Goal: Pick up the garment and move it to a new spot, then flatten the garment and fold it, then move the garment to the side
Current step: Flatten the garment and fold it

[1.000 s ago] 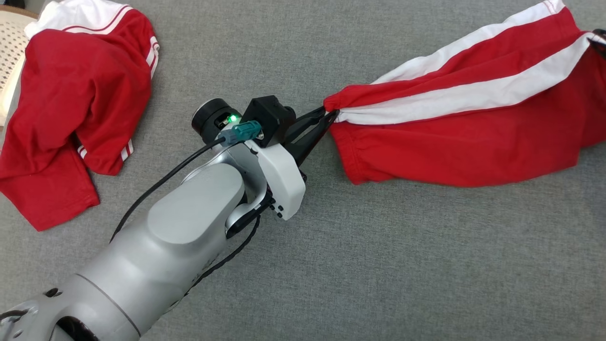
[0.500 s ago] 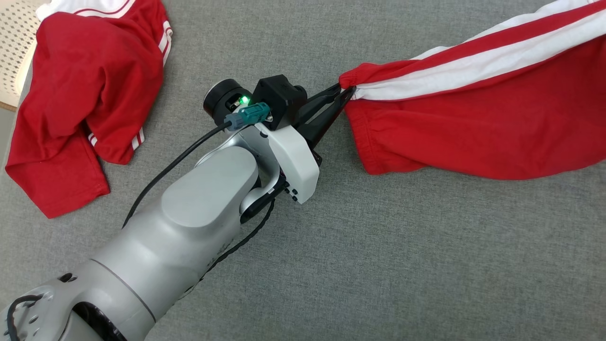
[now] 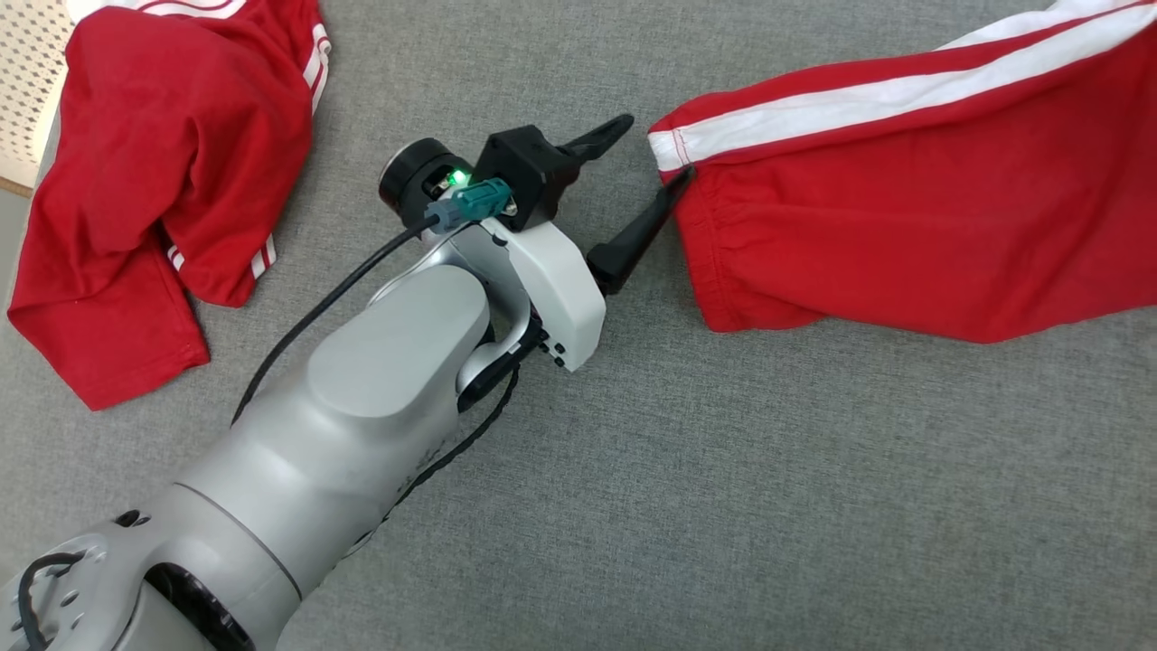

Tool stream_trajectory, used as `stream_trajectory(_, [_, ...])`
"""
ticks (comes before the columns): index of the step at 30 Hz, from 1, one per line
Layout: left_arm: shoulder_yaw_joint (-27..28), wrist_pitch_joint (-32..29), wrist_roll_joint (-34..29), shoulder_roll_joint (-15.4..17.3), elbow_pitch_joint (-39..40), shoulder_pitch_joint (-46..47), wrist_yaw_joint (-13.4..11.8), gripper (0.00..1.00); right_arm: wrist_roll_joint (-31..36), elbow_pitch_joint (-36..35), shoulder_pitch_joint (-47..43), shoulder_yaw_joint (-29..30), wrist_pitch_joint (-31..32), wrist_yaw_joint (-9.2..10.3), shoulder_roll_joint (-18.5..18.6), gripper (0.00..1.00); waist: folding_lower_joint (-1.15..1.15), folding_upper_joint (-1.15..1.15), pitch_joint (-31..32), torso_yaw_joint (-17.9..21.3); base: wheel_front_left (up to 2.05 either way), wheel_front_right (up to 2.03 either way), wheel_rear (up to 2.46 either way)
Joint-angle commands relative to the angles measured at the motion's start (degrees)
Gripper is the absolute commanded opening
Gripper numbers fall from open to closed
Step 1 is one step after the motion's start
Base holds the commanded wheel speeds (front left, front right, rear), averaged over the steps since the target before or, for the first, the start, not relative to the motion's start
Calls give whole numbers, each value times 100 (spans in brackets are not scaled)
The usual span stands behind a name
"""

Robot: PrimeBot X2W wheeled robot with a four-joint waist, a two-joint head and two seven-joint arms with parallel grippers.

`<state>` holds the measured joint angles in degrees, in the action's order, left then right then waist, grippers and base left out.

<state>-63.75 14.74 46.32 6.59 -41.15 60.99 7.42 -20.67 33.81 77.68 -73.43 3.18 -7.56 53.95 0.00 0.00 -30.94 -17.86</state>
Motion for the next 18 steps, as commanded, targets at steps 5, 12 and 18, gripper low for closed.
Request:
stream_trajectory(5, [197, 42, -45, 76, -146, -26, -67, 100, -324, 470, 6, 67, -365, 14, -168, 100, 0, 0, 151, 121, 0, 0, 0])
stream_trajectory(12, [652, 49, -122, 293, -160, -353, -265, 100, -973, 1367, -509, 889, -1266, 13, -737, 100, 0, 0, 631, 403, 0, 0, 0])
stream_trajectory(18, [1522, 43, -278, 558, 256, -924, -528, 100, -1491, 1955, -1227, 1965, -1800, 13, -1410, 100, 0, 0, 1177, 679, 0, 0, 0])
